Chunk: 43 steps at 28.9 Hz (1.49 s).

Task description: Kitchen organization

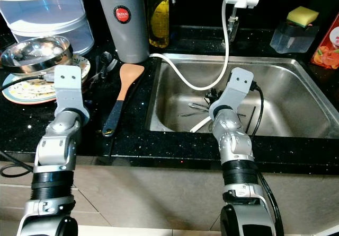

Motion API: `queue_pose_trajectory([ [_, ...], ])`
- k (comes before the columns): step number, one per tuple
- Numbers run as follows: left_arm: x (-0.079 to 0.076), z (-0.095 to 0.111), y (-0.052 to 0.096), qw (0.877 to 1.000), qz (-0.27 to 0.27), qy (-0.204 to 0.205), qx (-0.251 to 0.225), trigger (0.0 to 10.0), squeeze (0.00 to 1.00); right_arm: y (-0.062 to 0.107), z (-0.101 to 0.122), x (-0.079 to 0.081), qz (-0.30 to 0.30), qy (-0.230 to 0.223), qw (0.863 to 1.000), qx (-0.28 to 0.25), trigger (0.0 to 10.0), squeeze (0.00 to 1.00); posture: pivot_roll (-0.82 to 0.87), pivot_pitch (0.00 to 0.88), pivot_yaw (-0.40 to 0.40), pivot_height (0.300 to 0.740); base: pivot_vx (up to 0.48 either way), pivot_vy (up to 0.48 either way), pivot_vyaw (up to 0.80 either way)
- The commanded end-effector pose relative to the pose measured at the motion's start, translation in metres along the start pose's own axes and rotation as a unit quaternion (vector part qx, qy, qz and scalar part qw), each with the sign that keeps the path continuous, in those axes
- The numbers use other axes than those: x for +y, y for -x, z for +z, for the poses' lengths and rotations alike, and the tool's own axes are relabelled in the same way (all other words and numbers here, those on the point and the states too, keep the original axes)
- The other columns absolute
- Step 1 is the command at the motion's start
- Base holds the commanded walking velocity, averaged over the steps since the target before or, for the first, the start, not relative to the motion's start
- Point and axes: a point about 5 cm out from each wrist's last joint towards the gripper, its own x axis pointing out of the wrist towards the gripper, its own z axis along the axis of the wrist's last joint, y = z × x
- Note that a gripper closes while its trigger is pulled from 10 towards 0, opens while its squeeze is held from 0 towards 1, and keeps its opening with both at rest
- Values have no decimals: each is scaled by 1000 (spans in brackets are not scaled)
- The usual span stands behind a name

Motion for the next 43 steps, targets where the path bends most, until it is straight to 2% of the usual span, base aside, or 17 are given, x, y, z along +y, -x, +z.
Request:
queue_pose_trajectory([
  [1,0,-13,-1,1000,-7,-9,28,0,0,0,-1,-3,-8,-5,1000,1,10000,0,167,0,-39,740,0,0,0],
  [9,-10,-16,4,999,-34,-1,35,0,0,-2,0,0,-3,-7,1000,1,10000,0,174,0,-43,740,0,0,0],
  [10,-13,-14,5,999,-42,-7,26,5804,0,-2,0,1,-3,-7,1000,2,10000,0,174,0,-43,740,0,0,0],
  [11,-13,-14,5,999,-42,-7,26,5804,0,-2,0,1,-3,-7,1000,2,10000,0,174,0,-43,740,0,0,0],
  [12,-16,-6,7,998,-46,-37,-9,10000,0,-2,0,0,-4,-7,1000,2,10000,0,174,0,-43,740,0,0,0],
  [14,-25,13,13,988,-53,-105,-98,10000,0,-2,0,0,-5,-8,1000,2,10000,0,174,0,-43,740,0,0,0],
  [19,-33,34,19,970,-57,-154,-181,10000,0,-2,1,0,-7,-10,1000,-1,10000,0,182,0,-44,740,0,0,0],
  [20,-36,39,22,961,-63,-169,-209,10000,0,-2,2,1,-6,-14,1000,-7,10000,0,178,0,-39,740,0,0,0],
  [21,-42,47,29,943,-77,-200,-253,10000,0,-1,7,3,5,-23,999,-22,10000,0,178,0,-39,740,0,0,0],
  [24,-49,48,36,927,-102,-229,-278,10000,0,1,13,10,35,-43,998,-41,10000,0,178,0,-39,740,0,0,0],
  [25,-59,45,42,915,-133,-247,-292,10000,0,3,18,19,70,-61,994,-50,10000,0,178,0,-35,740,0,0,0],
  [29,-68,40,47,902,-161,-263,-301,10000,0,7,22,28,107,-104,987,-58,10000,0,178,0,-35,740,0,0,0],
  [32,-83,33,57,878,-207,-291,-320,10000,0,14,29,44,180,-171,967,-60,10000,0,178,0,-34,740,0,0,0],
  [36,-96,24,66,848,-253,-325,-333,10000,0,27,40,61,281,-259,922,-57,10000,0,178,0,-34,740,0,0,0],
  [39,-99,21,67,838,-264,-339,-336,10000,0,30,41,64,299,-266,915,-54,10000,0,178,0,-34,740,0,0,0],
  [41,-105,18,69,815,-277,-375,-345,10000,0,36,41,70,327,-276,902,-45,10000,0,178,0,-34,740,0,0,0],
  [43,-109,15,70,799,-281,-400,-351,10000,0,37,35,75,332,-266,905,-25,10000,0,178,0,-34,740,0,0,0],
])
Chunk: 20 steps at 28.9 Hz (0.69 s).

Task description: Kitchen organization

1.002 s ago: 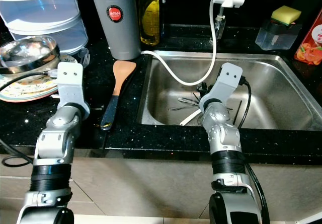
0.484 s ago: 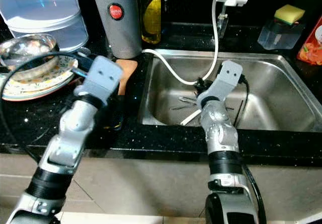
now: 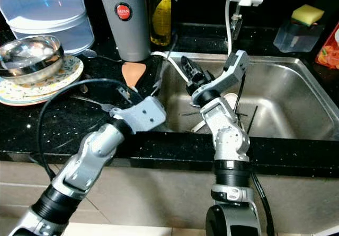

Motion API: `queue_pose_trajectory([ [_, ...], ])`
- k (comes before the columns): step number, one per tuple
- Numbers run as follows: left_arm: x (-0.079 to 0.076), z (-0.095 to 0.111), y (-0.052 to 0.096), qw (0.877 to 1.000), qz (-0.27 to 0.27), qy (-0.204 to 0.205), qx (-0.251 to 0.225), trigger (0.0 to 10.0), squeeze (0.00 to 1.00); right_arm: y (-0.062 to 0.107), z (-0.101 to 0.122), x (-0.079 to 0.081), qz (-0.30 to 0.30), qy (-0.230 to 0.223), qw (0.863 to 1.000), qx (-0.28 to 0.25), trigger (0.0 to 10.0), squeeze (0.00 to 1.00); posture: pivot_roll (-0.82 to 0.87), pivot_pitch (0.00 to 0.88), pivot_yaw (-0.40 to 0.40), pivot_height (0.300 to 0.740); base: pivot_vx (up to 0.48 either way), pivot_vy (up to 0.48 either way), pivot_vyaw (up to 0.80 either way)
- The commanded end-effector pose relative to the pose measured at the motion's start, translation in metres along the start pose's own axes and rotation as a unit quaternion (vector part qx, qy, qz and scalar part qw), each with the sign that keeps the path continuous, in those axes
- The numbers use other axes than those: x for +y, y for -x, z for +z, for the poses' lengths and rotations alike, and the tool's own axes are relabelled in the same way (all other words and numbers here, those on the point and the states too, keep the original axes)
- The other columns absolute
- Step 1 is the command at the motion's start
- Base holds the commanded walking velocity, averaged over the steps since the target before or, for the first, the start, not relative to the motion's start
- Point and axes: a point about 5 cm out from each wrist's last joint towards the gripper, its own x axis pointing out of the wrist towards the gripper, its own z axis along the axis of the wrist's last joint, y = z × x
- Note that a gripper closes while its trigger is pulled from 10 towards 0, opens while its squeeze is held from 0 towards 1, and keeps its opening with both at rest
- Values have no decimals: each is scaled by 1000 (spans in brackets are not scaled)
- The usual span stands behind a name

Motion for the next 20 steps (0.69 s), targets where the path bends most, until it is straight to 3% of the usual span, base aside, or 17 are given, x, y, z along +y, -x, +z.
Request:
queue_pose_trajectory([
  [1,-4,0,1,999,-22,-34,-8,10000,0,1,-10,3,7,-16,1000,18,10000,0,178,0,-34,740,0,0,0],
  [10,-9,4,-3,997,-32,-60,-26,10000,0,5,-23,1,-3,-5,998,58,10000,0,175,0,-35,740,0,0,0],
  [14,4,-5,-4,996,15,-85,4,10000,0,6,-19,-8,-30,2,998,52,10000,0,172,0,-32,740,0,0,0],
  [20,6,-6,-4,996,13,-93,0,10000,0,6,-17,-11,-34,7,998,53,10000,0,176,0,-34,740,0,0,0],
])
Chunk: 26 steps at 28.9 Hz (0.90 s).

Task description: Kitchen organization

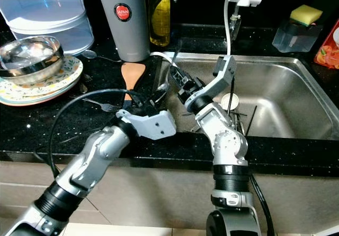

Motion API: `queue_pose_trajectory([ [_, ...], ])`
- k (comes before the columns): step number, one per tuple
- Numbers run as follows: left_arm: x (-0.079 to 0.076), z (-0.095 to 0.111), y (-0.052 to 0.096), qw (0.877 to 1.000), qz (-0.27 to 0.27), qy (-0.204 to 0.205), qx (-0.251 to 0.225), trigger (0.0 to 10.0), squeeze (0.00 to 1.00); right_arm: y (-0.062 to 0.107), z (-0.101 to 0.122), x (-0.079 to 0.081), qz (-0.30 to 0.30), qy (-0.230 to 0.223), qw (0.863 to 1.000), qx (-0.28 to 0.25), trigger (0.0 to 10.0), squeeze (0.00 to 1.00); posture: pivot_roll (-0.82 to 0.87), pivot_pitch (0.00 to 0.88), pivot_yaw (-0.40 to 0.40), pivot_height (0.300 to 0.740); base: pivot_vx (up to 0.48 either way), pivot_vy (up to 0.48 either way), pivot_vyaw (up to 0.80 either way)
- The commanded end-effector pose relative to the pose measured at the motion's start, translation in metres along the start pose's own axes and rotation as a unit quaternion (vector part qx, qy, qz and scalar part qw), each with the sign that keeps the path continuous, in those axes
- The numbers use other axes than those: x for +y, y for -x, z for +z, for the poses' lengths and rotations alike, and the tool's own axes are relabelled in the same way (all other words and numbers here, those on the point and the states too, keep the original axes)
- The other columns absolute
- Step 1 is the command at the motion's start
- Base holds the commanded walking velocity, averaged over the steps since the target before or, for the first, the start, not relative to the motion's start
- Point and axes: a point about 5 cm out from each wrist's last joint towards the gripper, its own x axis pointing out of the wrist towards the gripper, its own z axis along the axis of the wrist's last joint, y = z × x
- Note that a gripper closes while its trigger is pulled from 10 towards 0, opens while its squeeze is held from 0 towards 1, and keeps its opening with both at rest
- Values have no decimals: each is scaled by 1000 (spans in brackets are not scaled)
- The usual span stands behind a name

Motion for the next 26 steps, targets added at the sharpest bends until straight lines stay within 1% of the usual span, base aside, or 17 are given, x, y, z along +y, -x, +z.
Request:
queue_pose_trajectory([
  [1,5,-6,0,1000,4,-24,6,10000,0,0,-3,-5,-15,1,1000,10,10000,0,176,0,-34,740,0,0,0],
  [4,5,-6,0,1000,6,-27,7,10000,0,0,-2,-6,-19,4,1000,11,10000,0,178,0,-35,740,0,0,0],
  [10,-5,-4,1,1000,-20,-19,0,10000,0,0,-5,-1,-3,-5,1000,20,10000,0,178,0,-34,740,0,0,0],
  [15,-11,-4,2,999,-34,-20,1,10000,0,0,-8,2,8,-8,1000,28,10000,0,177,0,-34,740,0,0,0],
  [19,-19,-3,4,998,-60,-24,-9,10000,0,0,-13,6,22,-11,999,40,10000,0,178,0,-35,740,0,0,0],
  [22,-22,-1,4,997,-73,-26,-17,10000,0,0,-14,9,33,-14,998,46,10000,0,177,0,-34,740,0,0,0],
  [26,-23,0,2,996,-81,-30,-25,10000,0,0,-14,10,37,-11,998,49,10000,0,176,0,-32,740,0,0,0],
])
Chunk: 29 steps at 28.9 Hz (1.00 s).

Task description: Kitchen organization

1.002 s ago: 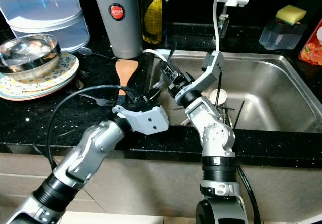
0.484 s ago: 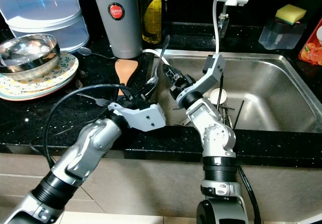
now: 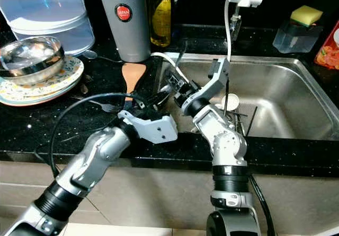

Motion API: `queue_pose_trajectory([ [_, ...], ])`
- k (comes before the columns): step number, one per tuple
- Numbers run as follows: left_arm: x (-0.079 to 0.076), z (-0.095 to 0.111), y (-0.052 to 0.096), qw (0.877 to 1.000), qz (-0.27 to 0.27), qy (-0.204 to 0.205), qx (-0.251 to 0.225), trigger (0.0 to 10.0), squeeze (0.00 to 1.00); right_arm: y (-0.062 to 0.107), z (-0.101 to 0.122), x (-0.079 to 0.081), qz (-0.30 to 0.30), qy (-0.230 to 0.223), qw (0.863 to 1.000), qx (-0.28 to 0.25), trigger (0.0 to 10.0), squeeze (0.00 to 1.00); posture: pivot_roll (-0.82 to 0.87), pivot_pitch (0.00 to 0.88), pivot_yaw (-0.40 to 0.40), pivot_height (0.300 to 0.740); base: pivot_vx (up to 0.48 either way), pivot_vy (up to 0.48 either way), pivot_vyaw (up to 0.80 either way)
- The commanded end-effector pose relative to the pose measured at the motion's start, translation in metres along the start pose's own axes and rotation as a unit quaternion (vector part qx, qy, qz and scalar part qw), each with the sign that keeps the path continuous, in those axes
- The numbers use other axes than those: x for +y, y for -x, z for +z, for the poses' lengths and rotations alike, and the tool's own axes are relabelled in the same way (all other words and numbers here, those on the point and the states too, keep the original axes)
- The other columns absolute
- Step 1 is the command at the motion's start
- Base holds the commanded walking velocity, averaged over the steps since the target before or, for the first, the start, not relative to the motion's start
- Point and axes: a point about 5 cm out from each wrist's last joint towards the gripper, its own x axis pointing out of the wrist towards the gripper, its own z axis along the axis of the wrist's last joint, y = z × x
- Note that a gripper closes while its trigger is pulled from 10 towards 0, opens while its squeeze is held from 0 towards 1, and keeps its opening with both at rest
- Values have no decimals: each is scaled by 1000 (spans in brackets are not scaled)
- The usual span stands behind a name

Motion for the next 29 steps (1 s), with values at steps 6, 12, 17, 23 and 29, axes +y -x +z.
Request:
queue_pose_trajectory([
  [6,-15,-8,2,999,-48,-8,14,10000,0,2,3,-3,-12,-4,1000,-13,0,0,173,0,-28,740,0,0,0],
  [12,-12,-13,3,999,-34,-3,30,10000,0,4,8,-5,-16,-5,1000,-25,0,0,175,0,-28,740,0,0,0],
  [17,-3,-14,1,999,-6,5,32,10000,1000,2,10,-7,-20,-3,999,-29,0,0,188,0,-36,740,0,0,0],
  [23,16,-9,4,997,62,32,20,10000,1000,-1,11,-9,-28,1,999,-29,0,0,203,0,-45,740,0,0,0],
  [29,21,-6,10,995,79,60,18,10000,0,-2,14,-16,-55,6,998,-38,10000,0,211,0,-50,740,0,0,0],
])
